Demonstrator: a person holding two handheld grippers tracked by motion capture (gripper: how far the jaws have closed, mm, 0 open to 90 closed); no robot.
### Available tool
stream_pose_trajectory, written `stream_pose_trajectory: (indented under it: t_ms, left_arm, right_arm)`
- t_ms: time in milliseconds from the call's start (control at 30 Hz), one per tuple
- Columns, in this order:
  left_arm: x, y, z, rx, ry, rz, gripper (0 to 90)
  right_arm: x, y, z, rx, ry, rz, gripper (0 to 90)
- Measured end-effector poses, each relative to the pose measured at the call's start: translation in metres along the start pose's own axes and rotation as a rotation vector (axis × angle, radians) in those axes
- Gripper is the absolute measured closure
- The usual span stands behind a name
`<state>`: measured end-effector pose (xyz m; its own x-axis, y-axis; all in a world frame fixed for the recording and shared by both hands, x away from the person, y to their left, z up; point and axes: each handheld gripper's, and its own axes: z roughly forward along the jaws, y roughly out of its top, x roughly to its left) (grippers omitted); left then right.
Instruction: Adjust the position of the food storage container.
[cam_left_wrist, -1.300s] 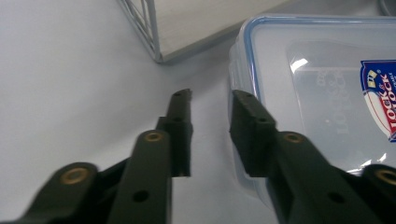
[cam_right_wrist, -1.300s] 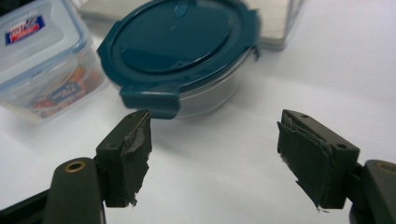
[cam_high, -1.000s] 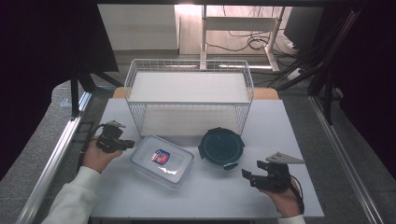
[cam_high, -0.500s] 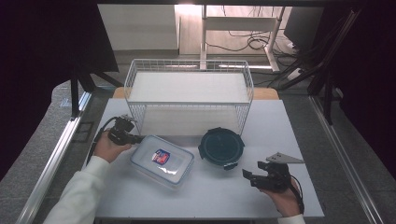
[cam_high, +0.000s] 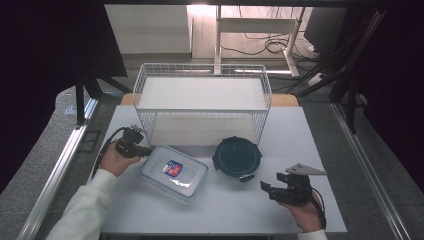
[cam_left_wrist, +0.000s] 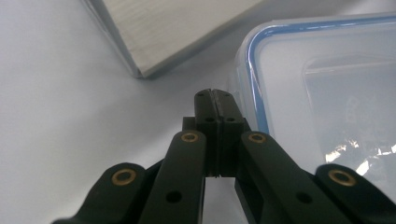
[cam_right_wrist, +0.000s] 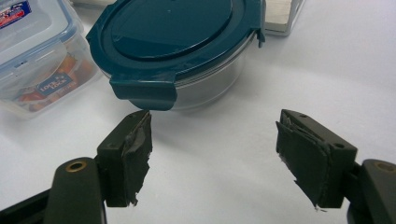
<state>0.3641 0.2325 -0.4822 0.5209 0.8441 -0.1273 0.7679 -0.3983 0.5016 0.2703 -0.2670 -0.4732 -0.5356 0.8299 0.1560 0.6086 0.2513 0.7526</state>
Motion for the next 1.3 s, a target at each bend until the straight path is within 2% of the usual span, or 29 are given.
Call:
stream_pose_trajectory:
  t_ms: [233, 333, 367, 467, 533, 700, 867, 900, 1067, 1100, 1167, 1233, 1300]
  left_arm:
    - [-0.019, -0.001, 0.001, 0.015, 0.01, 0.068, 90.0]
    - [-0.024, -0.001, 0.0, 0.022, 0.031, 0.102, 90.0]
    - [-0.024, -0.001, -0.002, 0.009, 0.022, 0.097, 90.0]
    - [-0.024, 0.006, -0.013, -0.036, 0.031, 0.1, 90.0]
    - [-0.028, 0.013, -0.019, -0.074, 0.015, 0.117, 90.0]
    - [-0.042, 0.036, -0.017, -0.115, -0.016, 0.127, 90.0]
    - [-0.056, 0.059, 0.004, -0.096, -0.048, 0.124, 90.0]
    - [-0.057, 0.063, 0.008, -0.073, -0.042, 0.144, 90.0]
    - [-0.062, 0.066, 0.024, -0.041, -0.04, 0.15, 90.0]
    - [-0.06, 0.067, 0.026, -0.014, -0.036, 0.185, 90.0]
    - [-0.06, 0.067, 0.031, -0.005, -0.038, 0.179, 90.0]
    - [-0.059, 0.067, 0.032, 0.026, -0.026, 0.204, 90.0]
    - [-0.058, 0.065, 0.033, 0.025, -0.03, 0.198, 90.0]
  right_arm:
    - [-0.002, 0.0, -0.001, -0.004, -0.007, 0.001, 26.9]
    - [-0.002, 0.0, -0.001, -0.002, -0.011, 0.006, 26.9]
    - [-0.002, 0.0, -0.002, -0.003, -0.012, 0.007, 26.9]
    - [-0.002, 0.0, -0.003, -0.006, -0.014, 0.004, 26.9]
    - [-0.002, 0.0, -0.003, -0.009, -0.016, 0.005, 26.9]
    - [-0.002, 0.0, -0.002, -0.005, -0.021, 0.006, 26.8]
    - [0.0, 0.0, -0.001, 0.002, -0.019, 0.003, 26.8]
    - [-0.001, 0.0, -0.001, 0.001, -0.019, 0.001, 26.7]
    - [-0.002, 0.0, -0.004, -0.007, -0.013, 0.007, 26.6]
    - [-0.003, 0.0, -0.004, -0.008, -0.017, 0.01, 26.6]
    - [-0.004, 0.0, -0.005, -0.021, -0.032, 0.009, 26.7]
    - [-0.005, 0.0, -0.005, -0.021, -0.031, 0.012, 26.6]
    - [-0.005, 0.0, -0.005, -0.018, -0.032, 0.01, 26.6]
